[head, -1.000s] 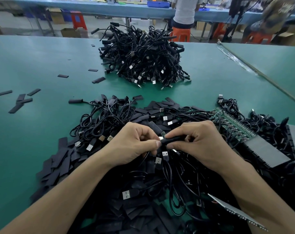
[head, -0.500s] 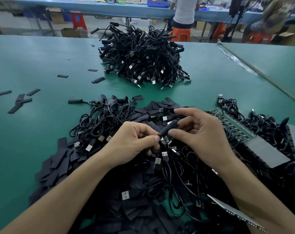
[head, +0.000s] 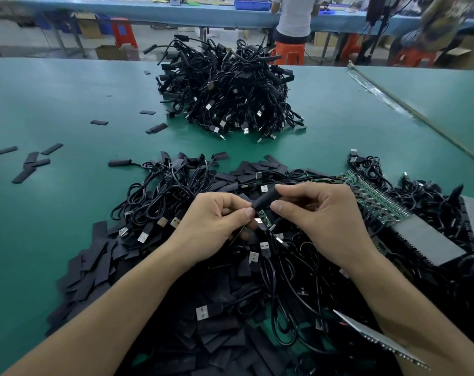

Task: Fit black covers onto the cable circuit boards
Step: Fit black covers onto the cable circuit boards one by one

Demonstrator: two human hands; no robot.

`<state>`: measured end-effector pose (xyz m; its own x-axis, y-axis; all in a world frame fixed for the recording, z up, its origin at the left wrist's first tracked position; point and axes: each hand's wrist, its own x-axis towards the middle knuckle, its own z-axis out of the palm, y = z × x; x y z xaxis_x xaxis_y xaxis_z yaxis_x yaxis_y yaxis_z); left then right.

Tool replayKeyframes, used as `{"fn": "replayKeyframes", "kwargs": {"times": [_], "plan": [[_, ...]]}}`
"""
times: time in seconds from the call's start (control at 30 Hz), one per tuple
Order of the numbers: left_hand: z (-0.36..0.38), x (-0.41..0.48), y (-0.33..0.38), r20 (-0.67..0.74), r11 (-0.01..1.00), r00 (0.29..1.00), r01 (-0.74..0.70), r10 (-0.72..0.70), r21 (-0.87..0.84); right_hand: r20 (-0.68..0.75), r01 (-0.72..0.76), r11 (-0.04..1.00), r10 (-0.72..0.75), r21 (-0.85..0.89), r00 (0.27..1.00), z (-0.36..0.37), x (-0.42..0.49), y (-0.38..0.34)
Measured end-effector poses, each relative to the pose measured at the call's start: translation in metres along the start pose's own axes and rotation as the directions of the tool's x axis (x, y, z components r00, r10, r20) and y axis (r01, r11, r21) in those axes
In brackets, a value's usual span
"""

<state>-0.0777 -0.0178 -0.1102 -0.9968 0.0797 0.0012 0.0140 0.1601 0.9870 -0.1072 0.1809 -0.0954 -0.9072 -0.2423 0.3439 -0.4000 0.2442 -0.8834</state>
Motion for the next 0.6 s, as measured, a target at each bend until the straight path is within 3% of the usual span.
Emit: {"fn": "replayKeyframes", "kwargs": {"times": [0.6], "plan": [[-0.0012,-0.0029,0.0061,-0.027,0.996,0.999,-0.027,0.029,0.082,-0.033,0.005,0.999,-0.007,-0.039,0.999,0.0000,0.0001,-0.0030]]}}
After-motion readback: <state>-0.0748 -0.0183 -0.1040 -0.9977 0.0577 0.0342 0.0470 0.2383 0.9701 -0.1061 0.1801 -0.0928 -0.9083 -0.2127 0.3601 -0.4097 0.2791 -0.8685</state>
